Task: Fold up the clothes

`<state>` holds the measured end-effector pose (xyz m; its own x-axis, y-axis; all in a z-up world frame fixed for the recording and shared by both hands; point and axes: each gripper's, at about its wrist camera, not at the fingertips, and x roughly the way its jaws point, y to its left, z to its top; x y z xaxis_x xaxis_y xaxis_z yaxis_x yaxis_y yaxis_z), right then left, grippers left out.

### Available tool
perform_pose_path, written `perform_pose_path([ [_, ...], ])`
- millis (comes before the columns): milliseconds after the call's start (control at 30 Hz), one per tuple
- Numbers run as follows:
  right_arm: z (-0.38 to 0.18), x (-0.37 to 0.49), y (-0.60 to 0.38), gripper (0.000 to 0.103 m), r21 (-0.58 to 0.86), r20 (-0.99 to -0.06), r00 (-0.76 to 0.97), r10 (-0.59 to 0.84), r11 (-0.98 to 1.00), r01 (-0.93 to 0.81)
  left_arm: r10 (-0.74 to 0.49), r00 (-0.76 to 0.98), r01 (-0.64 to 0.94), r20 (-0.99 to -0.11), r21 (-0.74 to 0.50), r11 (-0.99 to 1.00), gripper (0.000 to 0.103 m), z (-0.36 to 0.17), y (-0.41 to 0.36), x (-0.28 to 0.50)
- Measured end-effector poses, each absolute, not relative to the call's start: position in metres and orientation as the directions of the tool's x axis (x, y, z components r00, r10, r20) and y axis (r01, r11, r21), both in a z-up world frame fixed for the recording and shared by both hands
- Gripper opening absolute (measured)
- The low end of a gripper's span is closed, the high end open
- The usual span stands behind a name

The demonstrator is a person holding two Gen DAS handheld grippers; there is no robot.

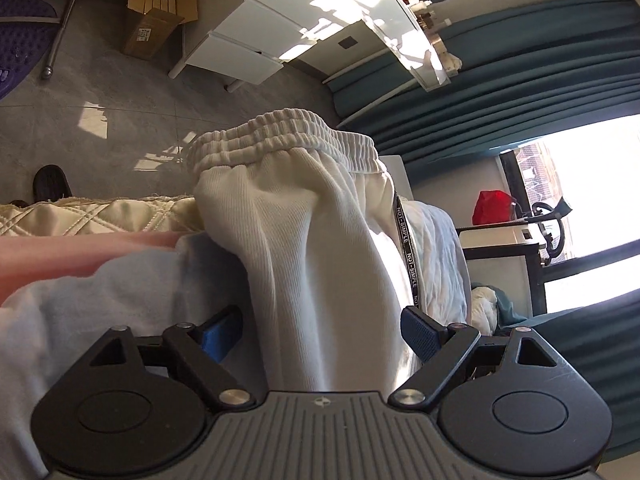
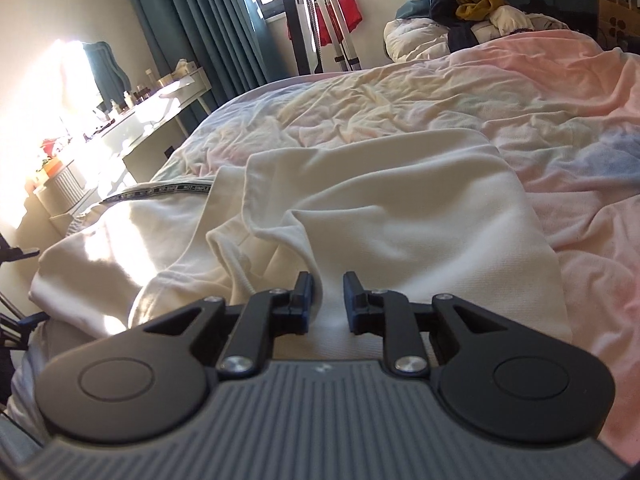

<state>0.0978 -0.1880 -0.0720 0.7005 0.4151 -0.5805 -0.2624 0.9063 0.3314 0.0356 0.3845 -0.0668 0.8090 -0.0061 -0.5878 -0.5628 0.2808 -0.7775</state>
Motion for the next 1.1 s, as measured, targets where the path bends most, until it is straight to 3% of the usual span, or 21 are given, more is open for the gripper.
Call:
perform_pose_path([
  [200, -0.073, 0.107, -0.187, 0.021, 0.333, -0.583, 0.707, 0.399, 0.912, -0.24, 0.075, 0.833, -0.552, -0.549, -0.809, 0.204, 0.079, -0.089, 0.418, 0.059],
  [433, -0.073, 0.111, -0.173, 0.021, 0.281, -0.518, 0.736, 0.435, 0.9, -0.334, 0.118, 0.819, -0.571, -0.562, -0.775, 0.273, 0.048, -0.094, 0.428, 0.084],
  [567, -0.091, 0.111, -0.141, 0.021, 0.274, -0.576, 0.633, 0.517, 0.852, -0.447, 0.167, 0.846, -0.53, -0.507, -0.761, 0.375, 0.023, -0.075, 0.417, 0.087],
  [667, -0.085, 0.103, -0.13, 0.021, 0.194, -0.565, 0.655, 0.501, 0.853, -0.485, 0.206, 0.878, -0.474, -0.432, -0.723, 0.502, 0.018, -0.043, 0.391, 0.087],
  [900, -0.057, 0.101, -0.166, 0.022, 0.363, -0.463, 0.701, 0.543, 0.837, -0.409, 0.211, 0.956, -0.287, -0.205, -0.5, 0.817, 0.016, 0.057, 0.279, 0.094],
  [1100, -0.034, 0.101, -0.228, 0.022, 0.477, -0.402, 0.794, 0.457, 0.844, -0.245, 0.143, 0.986, -0.168, -0.09, -0.416, 0.894, 0.016, 0.118, 0.165, 0.102],
])
